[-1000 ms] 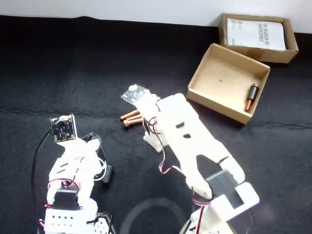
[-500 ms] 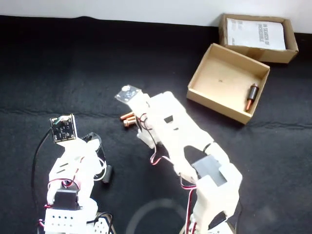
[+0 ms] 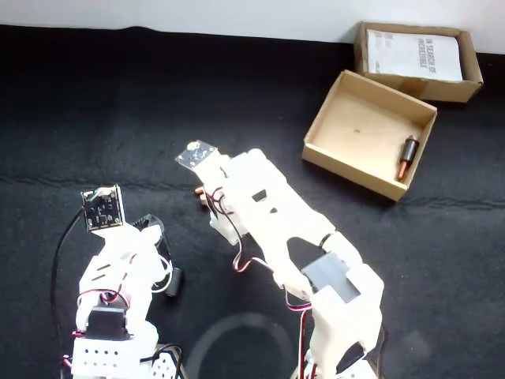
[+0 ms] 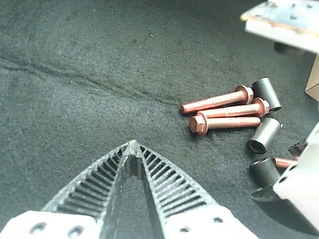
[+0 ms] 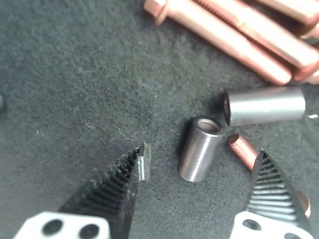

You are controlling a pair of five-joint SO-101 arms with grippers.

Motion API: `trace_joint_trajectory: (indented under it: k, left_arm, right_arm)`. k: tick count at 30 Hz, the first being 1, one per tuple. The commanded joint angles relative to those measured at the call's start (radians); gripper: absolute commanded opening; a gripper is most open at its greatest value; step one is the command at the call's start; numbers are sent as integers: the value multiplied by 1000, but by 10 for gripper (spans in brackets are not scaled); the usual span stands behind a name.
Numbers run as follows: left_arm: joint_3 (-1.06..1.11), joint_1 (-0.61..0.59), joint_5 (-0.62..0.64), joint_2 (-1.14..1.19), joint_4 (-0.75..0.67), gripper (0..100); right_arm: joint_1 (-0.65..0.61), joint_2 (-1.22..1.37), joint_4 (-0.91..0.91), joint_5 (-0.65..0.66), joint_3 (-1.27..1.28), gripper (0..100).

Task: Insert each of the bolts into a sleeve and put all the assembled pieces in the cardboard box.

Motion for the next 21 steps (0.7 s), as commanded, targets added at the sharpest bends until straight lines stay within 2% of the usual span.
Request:
trace_joint_trajectory:
  k: [1, 5, 21]
  left_arm:
    - [18, -12, -5, -8, 0, 12]
    - [18, -12, -5, -8, 0, 12]
    - [18, -12, -5, -8, 0, 12]
  right_arm:
    - [-1, -7, 10, -49, -65, 264]
    - [-4, -7, 25, -64, -85, 163]
    - [7, 5, 28, -61, -70, 159]
